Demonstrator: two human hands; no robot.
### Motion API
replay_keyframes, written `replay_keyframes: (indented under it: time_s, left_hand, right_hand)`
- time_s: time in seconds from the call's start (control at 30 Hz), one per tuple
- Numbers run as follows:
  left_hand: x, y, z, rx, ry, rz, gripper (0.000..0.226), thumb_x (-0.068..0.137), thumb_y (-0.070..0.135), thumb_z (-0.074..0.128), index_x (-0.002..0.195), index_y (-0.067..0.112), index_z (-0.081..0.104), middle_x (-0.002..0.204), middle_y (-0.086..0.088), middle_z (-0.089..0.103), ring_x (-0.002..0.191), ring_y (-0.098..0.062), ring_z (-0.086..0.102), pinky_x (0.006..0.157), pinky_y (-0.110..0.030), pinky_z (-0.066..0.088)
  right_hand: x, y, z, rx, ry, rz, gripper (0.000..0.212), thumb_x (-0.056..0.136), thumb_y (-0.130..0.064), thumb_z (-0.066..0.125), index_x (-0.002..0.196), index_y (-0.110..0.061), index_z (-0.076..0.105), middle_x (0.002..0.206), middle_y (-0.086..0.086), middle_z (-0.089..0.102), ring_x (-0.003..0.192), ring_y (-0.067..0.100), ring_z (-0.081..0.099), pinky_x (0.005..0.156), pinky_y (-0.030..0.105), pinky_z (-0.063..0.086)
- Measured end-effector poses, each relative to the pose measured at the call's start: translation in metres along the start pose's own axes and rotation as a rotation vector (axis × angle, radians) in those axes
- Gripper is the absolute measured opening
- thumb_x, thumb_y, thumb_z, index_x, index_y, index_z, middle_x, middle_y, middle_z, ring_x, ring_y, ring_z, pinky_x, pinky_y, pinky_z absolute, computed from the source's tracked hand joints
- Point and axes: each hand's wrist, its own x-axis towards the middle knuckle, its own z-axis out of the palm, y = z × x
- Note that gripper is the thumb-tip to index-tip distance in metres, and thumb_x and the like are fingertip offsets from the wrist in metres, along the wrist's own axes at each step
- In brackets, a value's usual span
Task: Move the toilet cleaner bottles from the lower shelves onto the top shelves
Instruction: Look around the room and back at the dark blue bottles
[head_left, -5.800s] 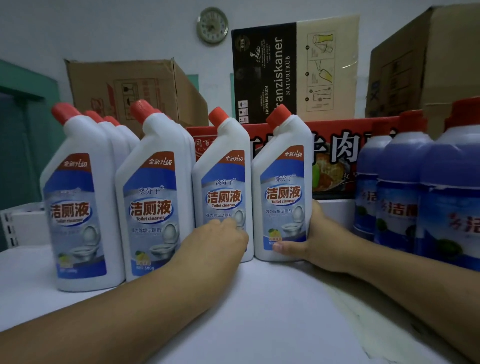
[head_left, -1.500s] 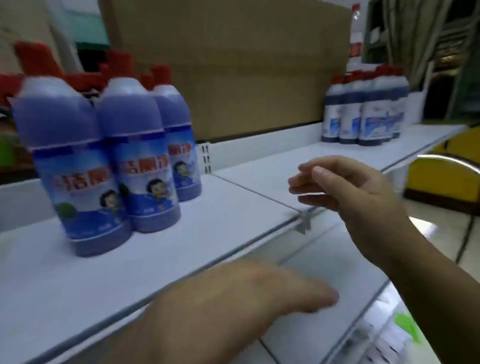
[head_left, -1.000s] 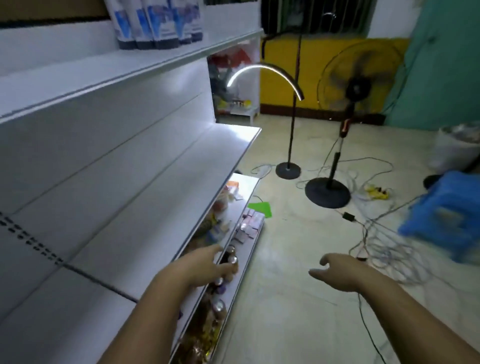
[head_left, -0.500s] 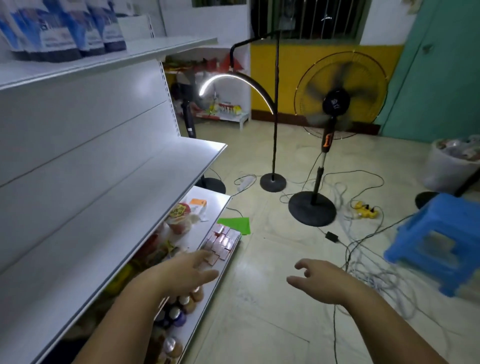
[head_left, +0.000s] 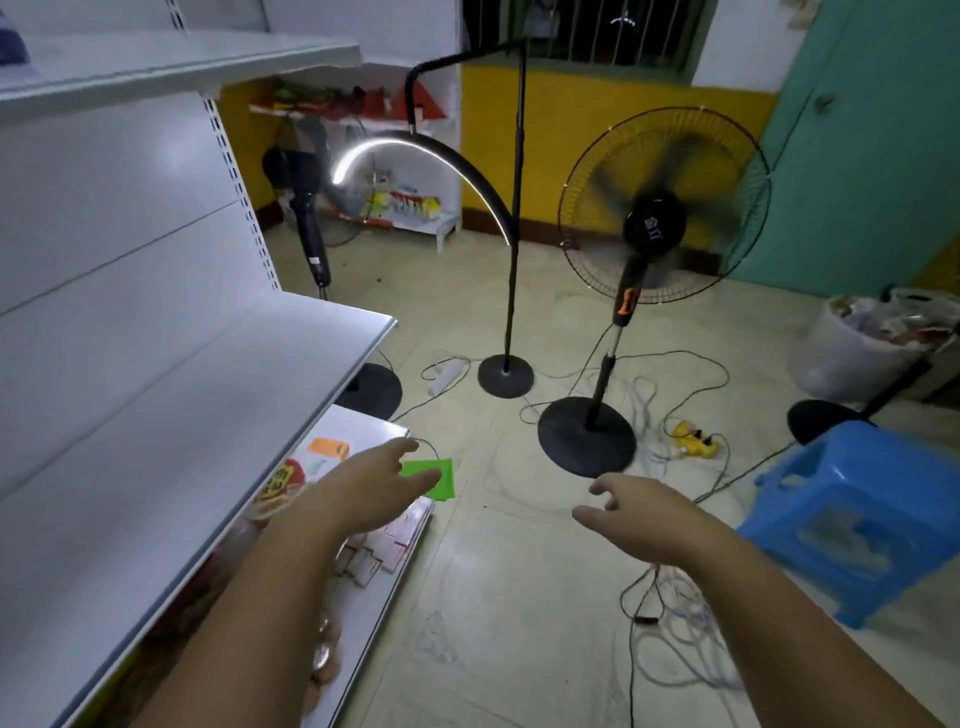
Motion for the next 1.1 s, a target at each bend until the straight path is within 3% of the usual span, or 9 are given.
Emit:
replay_keyframes:
  time_s: [0.2, 0.33, 0.47, 0.57, 0.67, 0.77, 0.9, 1.0, 1.1]
  left_hand:
    - [0.048, 0.013, -0.022, 0.035, 0.074, -0.162, 0.063, 0.088, 0.057, 0.047, 0.142, 0.028, 0.034, 0.143, -0.004, 0.047, 0.125, -0.021, 0.048, 0.105, -0.035, 0.037]
    - [0.057, 0.032, -0.043, 0.004, 0.125, -0.272, 0.064, 0.088, 0.058, 0.047, 0.143, 0.028, 0.032, 0.145, -0.003, 0.045, 0.129, -0.021, 0.046, 0.106, -0.034, 0.036]
    - [0.041, 0.037, -0.082, 0.035, 0.334, -0.368, 0.064, 0.090, 0.054, 0.047, 0.145, 0.027, 0.030, 0.147, -0.002, 0.043, 0.129, -0.021, 0.046, 0.103, -0.031, 0.035]
    - [0.013, 0.034, -0.109, 0.033, 0.446, -0.451, 0.063, 0.091, 0.053, 0.044, 0.146, 0.029, 0.025, 0.148, 0.001, 0.042, 0.130, -0.020, 0.045, 0.103, -0.029, 0.034]
    - [-0.022, 0.031, -0.127, 0.006, 0.547, -0.429, 0.061, 0.090, 0.055, 0.045, 0.145, 0.037, 0.026, 0.147, 0.009, 0.040, 0.130, -0.013, 0.043, 0.104, -0.028, 0.034]
    - [-0.059, 0.034, -0.152, 0.029, 0.809, -0.297, 0.048, 0.087, 0.055, 0.047, 0.133, 0.046, 0.039, 0.124, 0.025, 0.055, 0.108, 0.003, 0.054, 0.096, -0.024, 0.044]
    - [-0.107, 0.026, -0.205, -0.013, 1.360, -0.066, 0.025, 0.084, 0.032, 0.062, 0.106, 0.043, 0.058, 0.095, 0.027, 0.061, 0.090, 0.007, 0.058, 0.072, -0.013, 0.050]
    - [-0.129, 0.005, -0.259, -0.180, 1.675, 0.075, 0.042, 0.079, 0.015, 0.071, 0.111, 0.034, 0.051, 0.104, 0.019, 0.060, 0.099, 0.001, 0.058, 0.071, -0.012, 0.051]
    - [-0.132, -0.023, -0.318, -0.483, 1.660, 0.047, 0.080, 0.074, 0.014, 0.077, 0.136, 0.030, 0.029, 0.137, 0.009, 0.046, 0.122, -0.008, 0.046, 0.089, -0.022, 0.043]
  right_hand:
    - [0.089, -0.007, -0.042, -0.076, -0.075, -0.160, 0.057, 0.086, -0.056, 0.050, 0.131, -0.022, 0.047, 0.121, 0.000, 0.061, 0.097, 0.015, 0.058, 0.076, 0.028, 0.046]
    - [0.141, -0.043, -0.079, -0.130, -0.141, -0.319, 0.058, 0.087, -0.055, 0.051, 0.135, -0.022, 0.045, 0.128, 0.001, 0.059, 0.113, 0.017, 0.057, 0.094, 0.031, 0.046]
    - [0.163, -0.119, -0.110, -0.204, -0.135, -0.565, 0.058, 0.087, -0.054, 0.051, 0.136, -0.024, 0.046, 0.135, 0.001, 0.055, 0.119, 0.018, 0.054, 0.095, 0.027, 0.042]
    - [0.153, -0.181, -0.126, -0.208, -0.139, -0.760, 0.050, 0.088, -0.051, 0.051, 0.132, -0.027, 0.049, 0.128, 0.000, 0.060, 0.108, 0.018, 0.059, 0.088, 0.028, 0.046]
    - [0.130, -0.228, -0.139, -0.115, -0.167, -0.944, 0.035, 0.086, -0.053, 0.052, 0.115, -0.035, 0.057, 0.098, -0.012, 0.069, 0.080, 0.005, 0.063, 0.077, 0.025, 0.049]
    - [0.085, -0.274, -0.157, 0.103, -0.145, -1.111, 0.021, 0.083, -0.052, 0.056, 0.097, -0.038, 0.061, 0.080, -0.011, 0.071, 0.063, 0.001, 0.066, 0.070, 0.026, 0.052]
    - [0.038, -0.356, -0.184, 0.345, 0.025, -1.373, 0.015, 0.081, -0.045, 0.059, 0.092, -0.034, 0.063, 0.082, -0.011, 0.069, 0.076, 0.005, 0.064, 0.071, 0.027, 0.053]
    - [0.036, -0.426, -0.196, 0.446, 0.135, -1.494, 0.031, 0.086, -0.036, 0.062, 0.115, -0.026, 0.059, 0.097, -0.013, 0.064, 0.087, 0.003, 0.059, 0.068, 0.015, 0.046]
    - [0.063, -0.488, -0.203, 0.449, 0.106, -1.379, 0.065, 0.080, -0.041, 0.069, 0.136, -0.019, 0.045, 0.129, 0.000, 0.059, 0.107, 0.012, 0.057, 0.084, 0.026, 0.048]
